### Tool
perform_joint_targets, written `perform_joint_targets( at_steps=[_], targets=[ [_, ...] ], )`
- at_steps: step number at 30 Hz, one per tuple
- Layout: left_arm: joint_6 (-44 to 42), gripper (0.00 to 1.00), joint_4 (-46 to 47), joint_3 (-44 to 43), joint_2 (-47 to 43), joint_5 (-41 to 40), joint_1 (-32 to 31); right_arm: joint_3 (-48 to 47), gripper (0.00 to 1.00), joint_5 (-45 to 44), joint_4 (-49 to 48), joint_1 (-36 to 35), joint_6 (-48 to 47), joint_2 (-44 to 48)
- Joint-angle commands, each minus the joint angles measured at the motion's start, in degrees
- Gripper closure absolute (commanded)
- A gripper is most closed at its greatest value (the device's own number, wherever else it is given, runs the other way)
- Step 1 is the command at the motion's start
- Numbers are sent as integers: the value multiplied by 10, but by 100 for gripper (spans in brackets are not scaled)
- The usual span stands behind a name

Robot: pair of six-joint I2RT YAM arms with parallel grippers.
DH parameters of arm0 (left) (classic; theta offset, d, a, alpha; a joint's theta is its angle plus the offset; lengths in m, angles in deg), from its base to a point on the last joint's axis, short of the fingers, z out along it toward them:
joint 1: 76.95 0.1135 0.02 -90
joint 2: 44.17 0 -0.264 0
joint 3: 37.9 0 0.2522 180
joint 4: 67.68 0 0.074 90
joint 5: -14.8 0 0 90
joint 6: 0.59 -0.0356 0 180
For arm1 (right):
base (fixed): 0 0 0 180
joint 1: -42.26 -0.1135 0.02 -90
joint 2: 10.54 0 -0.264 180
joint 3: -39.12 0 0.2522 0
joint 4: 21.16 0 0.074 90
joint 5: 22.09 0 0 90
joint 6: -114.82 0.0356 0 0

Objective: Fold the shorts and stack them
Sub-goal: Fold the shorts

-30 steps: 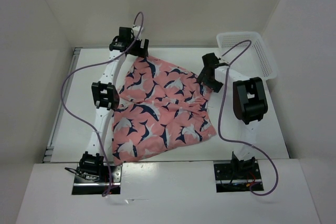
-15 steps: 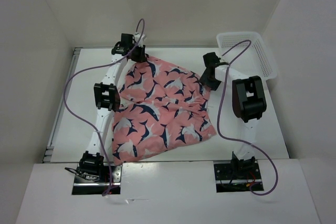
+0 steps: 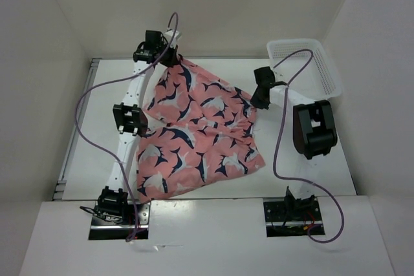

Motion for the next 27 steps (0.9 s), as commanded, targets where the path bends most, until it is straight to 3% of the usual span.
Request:
perform_joint_targets(
  at_steps=[1,10,13,15,16,17,18,19,20,21,23,27],
  targets=[
    [-74,100,-27,-30,-98,0,8,53,100,-17,-83,-10,-84,153],
    [-206,100,-305,-30,-233,63,-4,174,100,-67,-76,-83,-97,357],
    [-196,100,-322,18,-300,42,-18,208,100,-67,-60,-105,-83,409],
    [-251,100,-316,174,-381,29,-37,213,100,-67,-47,-112,-76,424],
    [-261,100,-221,455,-512,8,-78,222,100,-73,-39,-117,-76,437],
    [-291,100,-38,626,-696,-67,-139,230,100,-73,-30,-117,-69,442],
    [-314,100,42,775,-780,-107,-140,230,100,-73,-30,-117,-62,447],
    [-314,100,104,980,-849,-161,-200,238,100,-73,-23,-117,-61,458],
    [-289,100,137,1026,-901,-170,-225,238,100,-73,-23,-117,-61,464],
    [-252,100,111,1037,-928,-170,-237,238,100,-67,-23,-117,-61,470],
    [-133,100,55,1016,-919,-170,-245,238,100,-55,-9,-117,-61,483],
    [-93,100,53,1062,-983,-165,-226,238,100,-48,24,-129,-73,500]
  ],
)
